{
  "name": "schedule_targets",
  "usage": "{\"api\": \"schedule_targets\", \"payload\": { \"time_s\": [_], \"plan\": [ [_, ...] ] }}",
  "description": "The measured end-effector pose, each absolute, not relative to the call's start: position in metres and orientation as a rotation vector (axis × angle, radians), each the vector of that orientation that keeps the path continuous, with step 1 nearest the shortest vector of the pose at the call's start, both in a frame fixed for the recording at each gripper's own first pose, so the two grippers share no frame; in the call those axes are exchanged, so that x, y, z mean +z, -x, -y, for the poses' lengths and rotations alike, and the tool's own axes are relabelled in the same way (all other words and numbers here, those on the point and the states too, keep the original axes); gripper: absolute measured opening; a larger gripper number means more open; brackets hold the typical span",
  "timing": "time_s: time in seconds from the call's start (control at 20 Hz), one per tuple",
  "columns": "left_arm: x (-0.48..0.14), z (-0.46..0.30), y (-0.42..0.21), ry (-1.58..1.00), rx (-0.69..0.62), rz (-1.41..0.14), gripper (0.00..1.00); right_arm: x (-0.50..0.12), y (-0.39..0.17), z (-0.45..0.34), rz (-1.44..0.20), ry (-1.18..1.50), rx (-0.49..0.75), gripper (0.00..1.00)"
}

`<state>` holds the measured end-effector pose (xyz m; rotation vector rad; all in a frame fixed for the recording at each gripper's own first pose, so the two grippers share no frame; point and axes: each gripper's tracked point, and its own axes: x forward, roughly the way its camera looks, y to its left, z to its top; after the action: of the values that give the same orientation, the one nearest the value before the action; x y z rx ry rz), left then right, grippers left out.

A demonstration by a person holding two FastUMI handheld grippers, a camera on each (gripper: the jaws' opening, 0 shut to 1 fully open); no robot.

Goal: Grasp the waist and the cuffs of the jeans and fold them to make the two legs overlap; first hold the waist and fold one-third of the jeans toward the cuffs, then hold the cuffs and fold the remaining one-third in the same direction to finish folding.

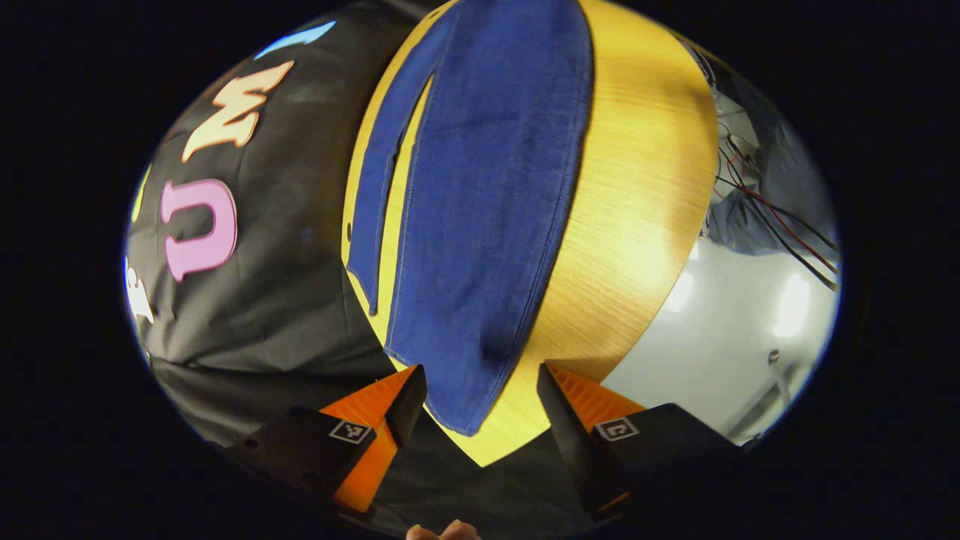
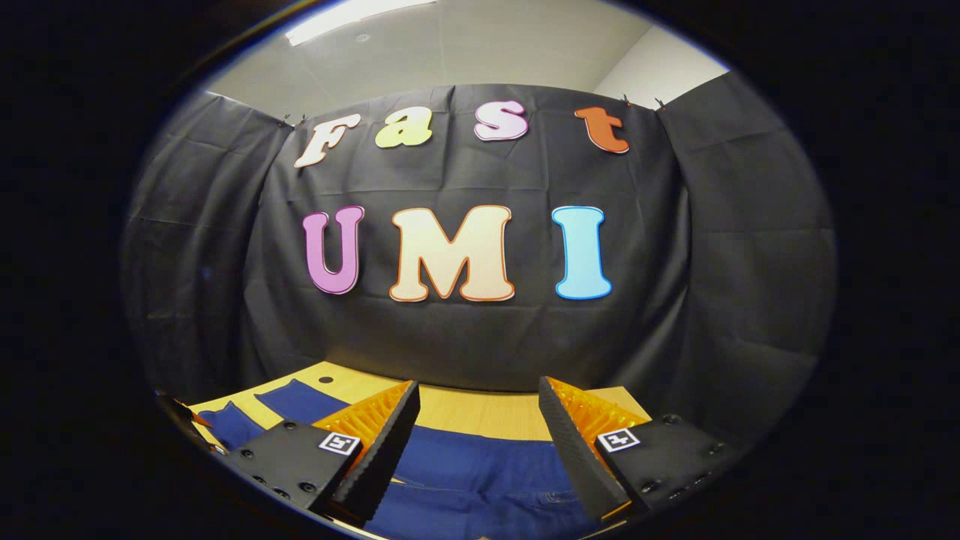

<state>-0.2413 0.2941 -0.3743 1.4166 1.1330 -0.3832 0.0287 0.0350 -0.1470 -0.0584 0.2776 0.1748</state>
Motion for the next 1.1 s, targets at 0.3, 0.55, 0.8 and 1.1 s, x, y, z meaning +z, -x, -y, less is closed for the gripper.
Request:
{"api": "schedule_targets", "payload": {
  "time_s": [0.3, 0.55, 0.8, 1.1],
  "plan": [
    [-0.386, -0.303, 0.216, -1.398, -0.437, -1.108, 0.84, -0.157, -0.033, -0.024, -0.293, 0.09, 0.14, 0.99],
    [-0.4, -0.305, 0.207, -1.349, -0.519, -1.146, 0.69, -0.17, -0.032, -0.012, -0.311, 0.146, 0.123, 0.99],
    [-0.409, -0.303, 0.219, -1.29, -0.536, -1.218, 0.19, -0.19, -0.027, -0.003, -0.351, 0.19, 0.135, 0.99],
    [-0.41, -0.303, 0.216, -1.288, -0.458, -1.199, 0.0, -0.237, 0.007, 0.02, -0.408, 0.52, 0.304, 0.99]
  ]
}}
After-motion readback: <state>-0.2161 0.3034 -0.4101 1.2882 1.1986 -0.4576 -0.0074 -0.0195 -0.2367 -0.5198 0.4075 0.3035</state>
